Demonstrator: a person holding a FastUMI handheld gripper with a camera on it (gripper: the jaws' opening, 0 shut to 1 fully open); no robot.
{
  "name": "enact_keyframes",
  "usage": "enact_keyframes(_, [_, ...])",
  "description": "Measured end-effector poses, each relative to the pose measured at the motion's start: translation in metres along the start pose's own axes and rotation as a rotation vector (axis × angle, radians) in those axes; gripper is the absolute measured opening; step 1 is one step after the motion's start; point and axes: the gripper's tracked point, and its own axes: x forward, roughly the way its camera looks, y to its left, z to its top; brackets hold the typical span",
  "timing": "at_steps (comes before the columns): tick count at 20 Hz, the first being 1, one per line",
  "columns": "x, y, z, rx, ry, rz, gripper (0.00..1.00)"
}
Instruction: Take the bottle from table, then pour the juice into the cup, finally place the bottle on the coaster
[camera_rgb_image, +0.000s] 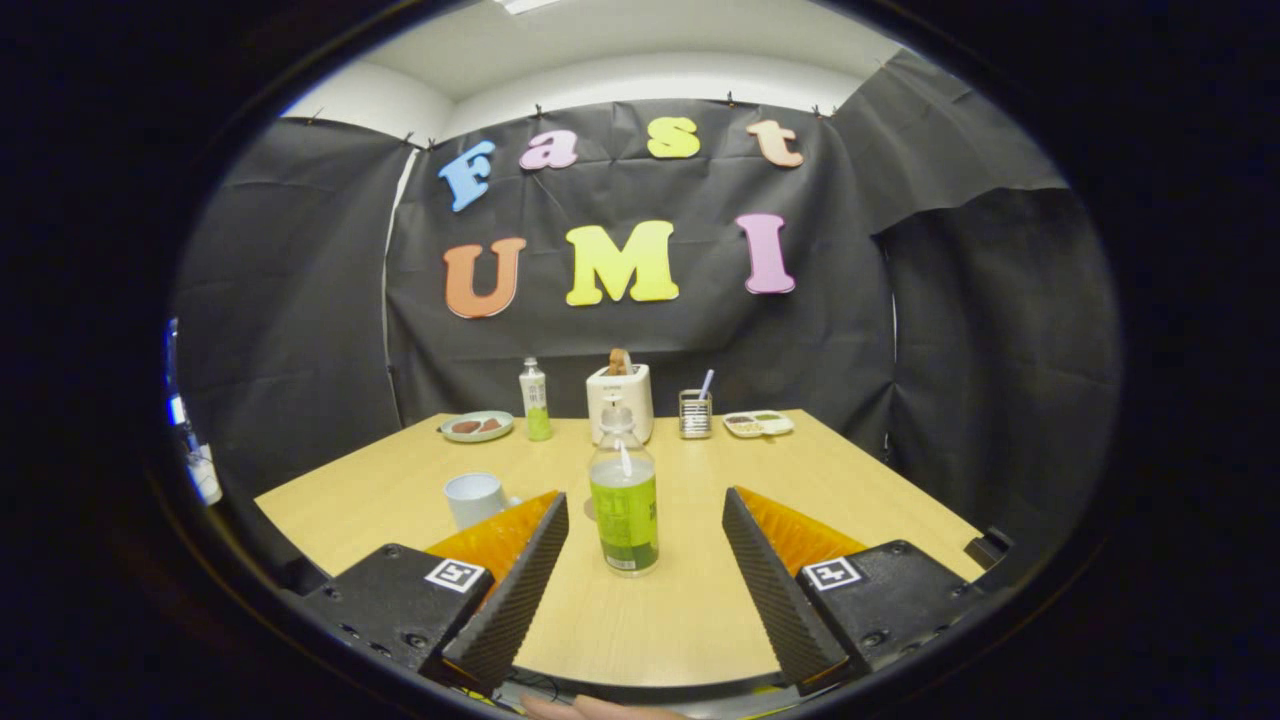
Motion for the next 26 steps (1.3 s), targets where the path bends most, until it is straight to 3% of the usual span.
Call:
enact_keyframes(11, [0.015, 0.000, -0.015, 0.001, 0.021, -0.003, 1.00])
enact_keyframes(23, [0.091, 0.027, -0.020, -0.048, -0.034, -0.005, 1.00])
enact_keyframes(26, [0.113, 0.023, -0.023, -0.055, -0.047, -0.043, 1.00])
